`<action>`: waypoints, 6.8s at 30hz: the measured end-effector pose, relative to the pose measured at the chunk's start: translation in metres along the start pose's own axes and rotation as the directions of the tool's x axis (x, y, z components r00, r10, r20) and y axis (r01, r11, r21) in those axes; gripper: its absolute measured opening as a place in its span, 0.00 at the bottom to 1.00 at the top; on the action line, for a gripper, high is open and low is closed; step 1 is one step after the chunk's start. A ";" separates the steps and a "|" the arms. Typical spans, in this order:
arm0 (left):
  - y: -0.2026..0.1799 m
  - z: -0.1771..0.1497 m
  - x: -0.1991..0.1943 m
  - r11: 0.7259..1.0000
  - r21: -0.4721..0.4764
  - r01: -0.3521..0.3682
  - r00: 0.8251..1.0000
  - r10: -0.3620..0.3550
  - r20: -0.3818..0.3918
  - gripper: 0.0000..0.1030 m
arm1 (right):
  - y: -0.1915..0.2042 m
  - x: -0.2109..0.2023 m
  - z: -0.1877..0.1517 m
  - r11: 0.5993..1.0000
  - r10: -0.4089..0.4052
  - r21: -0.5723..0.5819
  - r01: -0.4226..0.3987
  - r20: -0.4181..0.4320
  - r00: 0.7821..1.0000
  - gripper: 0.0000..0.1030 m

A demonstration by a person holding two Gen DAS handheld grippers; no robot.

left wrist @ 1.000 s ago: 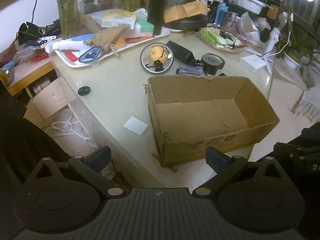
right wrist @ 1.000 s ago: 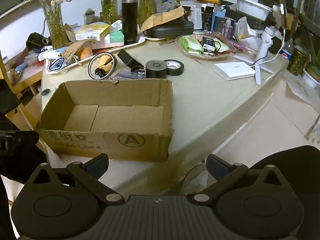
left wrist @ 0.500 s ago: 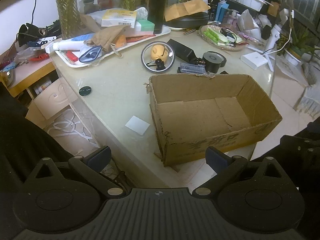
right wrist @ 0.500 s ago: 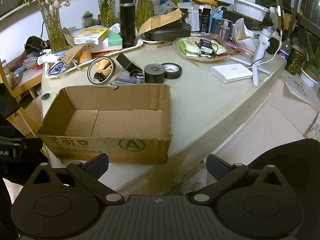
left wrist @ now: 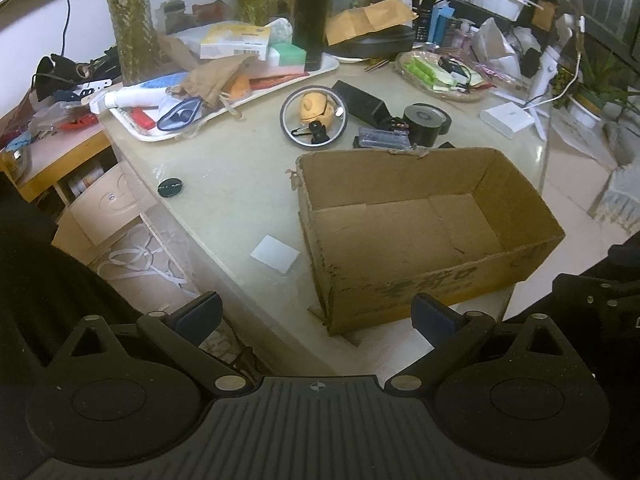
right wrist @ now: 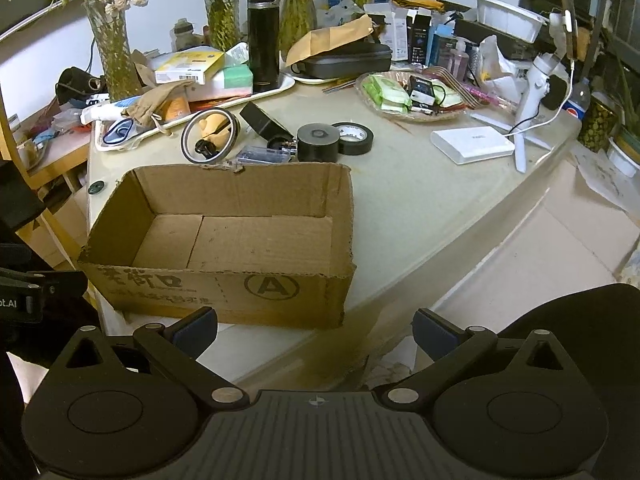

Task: Organize rigid objects
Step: 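Move both tools toward the cardboard box and the objects beyond it, then lower the right tool over the black plug and close on it, then grasp the round black-rimmed mirror with the left tool while the right tool holds the plug, then carry the mirror into the cardboard box with the left tool and release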

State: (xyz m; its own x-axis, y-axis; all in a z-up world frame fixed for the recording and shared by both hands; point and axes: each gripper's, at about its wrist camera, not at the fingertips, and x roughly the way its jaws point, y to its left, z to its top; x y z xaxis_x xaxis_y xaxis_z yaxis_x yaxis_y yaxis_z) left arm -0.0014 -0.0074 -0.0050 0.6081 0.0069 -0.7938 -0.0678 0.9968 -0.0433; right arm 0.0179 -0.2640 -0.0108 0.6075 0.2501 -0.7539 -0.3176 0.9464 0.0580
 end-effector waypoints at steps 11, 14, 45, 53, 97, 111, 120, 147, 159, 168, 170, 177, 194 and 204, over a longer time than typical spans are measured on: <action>-0.003 0.005 -0.003 1.000 0.008 0.009 1.000 -0.009 0.010 1.00 | -0.005 0.004 0.002 0.999 0.030 0.024 -0.030 -0.004 1.000 1.00; -0.003 0.006 -0.005 1.000 0.016 0.006 1.000 -0.006 0.017 1.00 | -0.004 0.004 0.004 0.999 0.039 0.024 -0.039 -0.005 0.999 1.00; -0.008 0.038 0.001 0.999 0.032 0.004 0.997 -0.002 -0.071 1.00 | -0.004 0.020 0.047 0.999 0.052 0.004 -0.052 -0.079 0.995 1.00; -0.002 0.052 0.006 0.999 0.032 -0.043 0.996 0.046 -0.082 1.00 | -0.013 0.030 0.067 0.998 0.059 0.015 -0.058 -0.094 0.994 1.00; 0.036 0.151 0.109 0.999 -0.036 -0.023 0.996 0.020 -0.088 1.00 | -0.037 0.178 0.174 0.984 0.178 0.049 -0.171 -0.272 0.946 1.00; 0.059 0.151 0.143 0.991 -0.131 0.000 0.994 -0.014 -0.104 1.00 | -0.018 0.232 0.169 0.972 0.141 -0.110 -0.205 -0.425 0.894 0.78; 0.045 0.151 0.142 1.000 -0.010 -0.002 1.000 0.002 -0.024 1.00 | -0.019 0.230 0.164 0.977 0.105 -0.132 -0.167 -0.385 0.917 0.47; -0.006 0.169 0.200 0.954 0.298 -0.023 0.999 0.030 -0.020 1.00 | -0.066 0.170 0.171 0.996 0.088 0.038 -0.084 -0.128 0.988 0.47; -0.015 0.174 0.217 0.933 0.357 -0.039 0.997 0.062 -0.053 1.00 | -0.071 0.168 0.168 0.994 0.096 0.058 -0.089 -0.118 0.988 0.47; -0.007 0.177 0.209 0.956 0.293 -0.015 0.999 0.027 -0.035 0.85 | -0.071 0.170 0.169 0.993 0.102 0.063 -0.096 -0.114 0.988 0.47; -0.005 0.178 0.206 0.960 0.281 -0.013 0.999 0.021 -0.026 0.85 | -0.071 0.170 0.169 0.993 0.102 0.066 -0.095 -0.114 0.988 0.47; -0.004 0.181 0.192 0.966 0.257 -0.002 1.000 0.004 -0.006 0.85 | -0.075 0.171 0.169 0.992 0.109 0.075 -0.100 -0.115 0.987 0.47; -0.005 0.181 0.112 0.975 0.218 0.039 0.999 -0.035 -0.024 0.85 | -0.061 0.122 0.173 0.984 0.167 0.067 -0.162 -0.083 0.982 0.47; -0.010 0.163 0.070 0.976 0.198 0.090 0.995 -0.080 -0.058 0.85 | -0.051 0.084 0.162 0.981 0.191 0.042 -0.188 -0.110 0.975 0.47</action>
State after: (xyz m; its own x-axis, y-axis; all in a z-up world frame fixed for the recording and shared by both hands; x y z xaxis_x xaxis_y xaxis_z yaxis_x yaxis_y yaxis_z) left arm 0.1708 -0.0042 0.0384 0.5648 -0.0775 -0.8216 0.1448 0.9894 0.0062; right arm 0.2033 -0.2584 0.0285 0.4519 0.4024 -0.7962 -0.3953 0.8904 0.2257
